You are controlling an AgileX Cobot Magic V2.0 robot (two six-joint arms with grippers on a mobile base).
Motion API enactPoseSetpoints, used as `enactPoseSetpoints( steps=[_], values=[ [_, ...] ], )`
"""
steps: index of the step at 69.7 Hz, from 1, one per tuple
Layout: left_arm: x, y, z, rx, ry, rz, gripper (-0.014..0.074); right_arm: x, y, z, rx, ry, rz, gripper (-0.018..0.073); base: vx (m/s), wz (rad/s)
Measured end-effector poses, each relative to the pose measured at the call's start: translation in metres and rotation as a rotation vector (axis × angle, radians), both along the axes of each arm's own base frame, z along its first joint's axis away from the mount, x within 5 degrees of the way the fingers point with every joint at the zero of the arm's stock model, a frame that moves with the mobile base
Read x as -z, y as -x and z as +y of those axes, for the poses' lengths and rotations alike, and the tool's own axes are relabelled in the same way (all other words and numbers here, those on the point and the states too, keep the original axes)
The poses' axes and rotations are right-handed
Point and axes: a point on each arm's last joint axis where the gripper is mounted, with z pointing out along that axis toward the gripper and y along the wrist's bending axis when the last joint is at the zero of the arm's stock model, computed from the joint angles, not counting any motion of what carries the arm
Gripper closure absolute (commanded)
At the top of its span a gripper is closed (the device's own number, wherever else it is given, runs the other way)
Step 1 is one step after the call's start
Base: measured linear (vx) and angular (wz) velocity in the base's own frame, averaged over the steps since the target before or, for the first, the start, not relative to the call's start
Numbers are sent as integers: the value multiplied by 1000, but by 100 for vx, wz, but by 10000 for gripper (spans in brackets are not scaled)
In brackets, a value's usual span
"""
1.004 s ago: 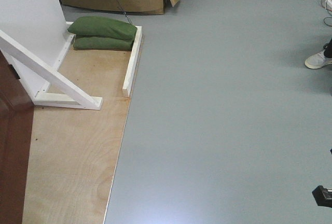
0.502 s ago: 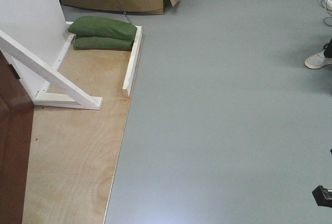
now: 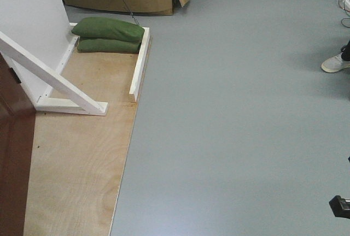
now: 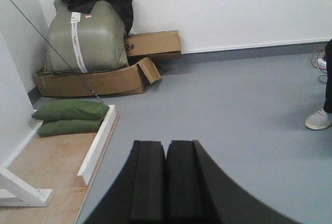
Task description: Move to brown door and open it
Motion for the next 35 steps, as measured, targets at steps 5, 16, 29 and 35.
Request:
enactPoseSetpoints(
  steps=[5,16,29,35],
  values=[
    [4,-5,9,0,22,13,586,0,0,0,0,0,0,559,0,0],
    [15,-17,28,-1,68,40,586,0,0,0,0,0,0,559,0,0],
    [25,-27,44,-5,101,50,586,0,0,0,0,0,0,559,0,0],
    [29,-31,51,-2,114,58,586,0,0,0,0,0,0,559,0,0]
  ],
)
